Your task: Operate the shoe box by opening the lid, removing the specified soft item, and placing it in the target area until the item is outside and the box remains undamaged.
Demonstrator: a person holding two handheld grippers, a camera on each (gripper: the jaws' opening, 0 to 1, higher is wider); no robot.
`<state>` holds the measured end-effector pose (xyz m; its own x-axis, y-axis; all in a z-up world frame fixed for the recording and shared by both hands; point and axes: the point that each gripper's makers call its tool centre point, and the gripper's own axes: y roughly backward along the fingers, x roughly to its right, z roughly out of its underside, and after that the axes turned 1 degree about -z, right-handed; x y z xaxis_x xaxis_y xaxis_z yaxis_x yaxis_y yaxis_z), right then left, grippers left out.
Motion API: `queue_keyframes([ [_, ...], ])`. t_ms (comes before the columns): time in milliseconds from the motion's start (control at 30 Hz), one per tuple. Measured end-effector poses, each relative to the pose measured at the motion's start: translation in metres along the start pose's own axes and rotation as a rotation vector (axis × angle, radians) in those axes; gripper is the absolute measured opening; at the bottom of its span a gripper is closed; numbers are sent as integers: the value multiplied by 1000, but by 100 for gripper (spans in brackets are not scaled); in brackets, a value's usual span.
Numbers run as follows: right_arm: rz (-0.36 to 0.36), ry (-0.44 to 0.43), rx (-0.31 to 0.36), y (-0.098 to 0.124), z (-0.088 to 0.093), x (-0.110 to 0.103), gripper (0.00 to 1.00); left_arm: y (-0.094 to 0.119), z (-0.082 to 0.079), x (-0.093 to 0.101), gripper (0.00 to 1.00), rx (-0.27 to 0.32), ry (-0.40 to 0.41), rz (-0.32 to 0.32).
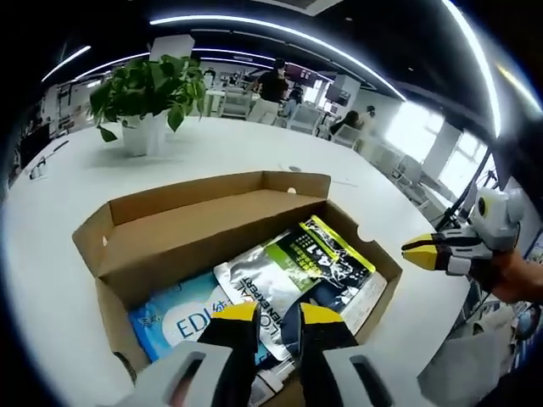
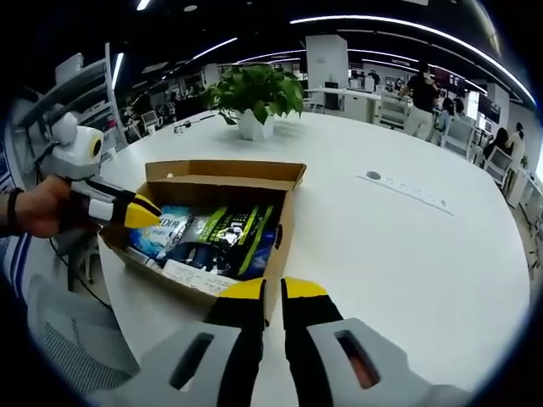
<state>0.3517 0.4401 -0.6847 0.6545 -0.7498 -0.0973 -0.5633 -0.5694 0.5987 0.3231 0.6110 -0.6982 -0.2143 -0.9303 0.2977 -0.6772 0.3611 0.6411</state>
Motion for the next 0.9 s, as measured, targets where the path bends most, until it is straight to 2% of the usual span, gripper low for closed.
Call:
queue_keyframes([
  [333,-18,3,5,0,-1,-9,6,-4,21,-12,19,-72,48,-24],
  [533,-21,4,6,0,-2,-12,6,-7,36,-9,19,-121,144,7],
  [767,-28,7,3,2,-1,-15,7,-9,43,-7,20,-158,140,11],
  [900,-32,12,1,2,-1,-17,7,-12,46,-9,19,-189,178,15],
])
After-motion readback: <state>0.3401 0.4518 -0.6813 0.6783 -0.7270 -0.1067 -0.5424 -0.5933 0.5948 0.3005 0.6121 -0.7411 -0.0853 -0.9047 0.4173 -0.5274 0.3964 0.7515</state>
